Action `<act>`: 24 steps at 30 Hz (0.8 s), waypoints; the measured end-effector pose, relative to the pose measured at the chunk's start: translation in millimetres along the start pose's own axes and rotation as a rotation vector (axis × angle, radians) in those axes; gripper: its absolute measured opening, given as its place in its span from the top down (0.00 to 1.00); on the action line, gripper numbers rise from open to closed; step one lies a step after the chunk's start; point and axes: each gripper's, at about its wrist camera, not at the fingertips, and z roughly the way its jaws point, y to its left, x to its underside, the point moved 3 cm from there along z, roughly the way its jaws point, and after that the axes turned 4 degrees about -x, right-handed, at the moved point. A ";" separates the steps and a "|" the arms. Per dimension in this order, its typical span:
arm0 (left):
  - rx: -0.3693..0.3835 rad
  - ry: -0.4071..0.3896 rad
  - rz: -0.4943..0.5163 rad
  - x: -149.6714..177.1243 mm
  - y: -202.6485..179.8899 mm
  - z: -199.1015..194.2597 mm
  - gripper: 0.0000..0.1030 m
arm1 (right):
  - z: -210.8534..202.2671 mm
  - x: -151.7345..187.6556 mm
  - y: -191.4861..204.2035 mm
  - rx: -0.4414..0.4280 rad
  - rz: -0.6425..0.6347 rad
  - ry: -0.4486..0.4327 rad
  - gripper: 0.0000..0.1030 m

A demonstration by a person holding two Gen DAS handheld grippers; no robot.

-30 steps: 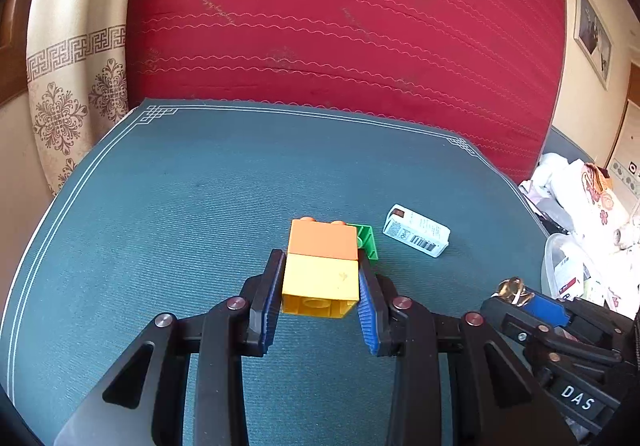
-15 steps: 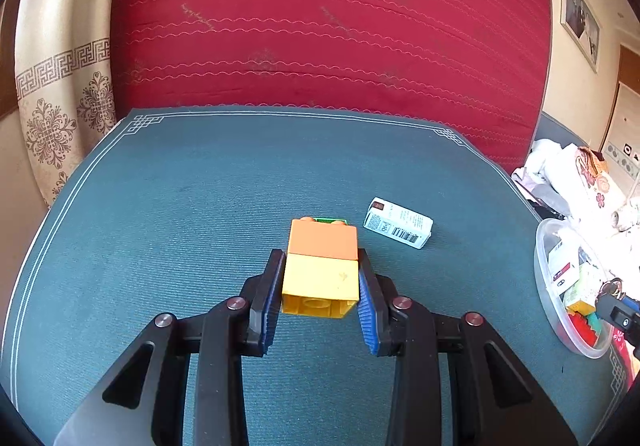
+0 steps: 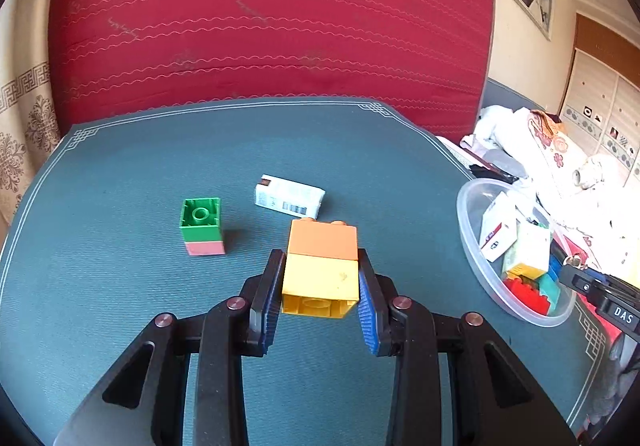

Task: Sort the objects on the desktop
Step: 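Carry the yellow-orange brick and gold key ring over the clear bowl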

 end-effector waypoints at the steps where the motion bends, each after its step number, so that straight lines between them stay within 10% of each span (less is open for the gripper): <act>1: 0.011 0.008 0.004 1.2 -5.5 1.0 0.65 | 0.9 0.5 -2.3 0.000 0.000 0.001 0.62; 24: 0.092 0.061 0.063 13.3 -71.5 -6.0 0.65 | 40.7 -8.2 -14.2 -0.067 -0.009 0.061 0.62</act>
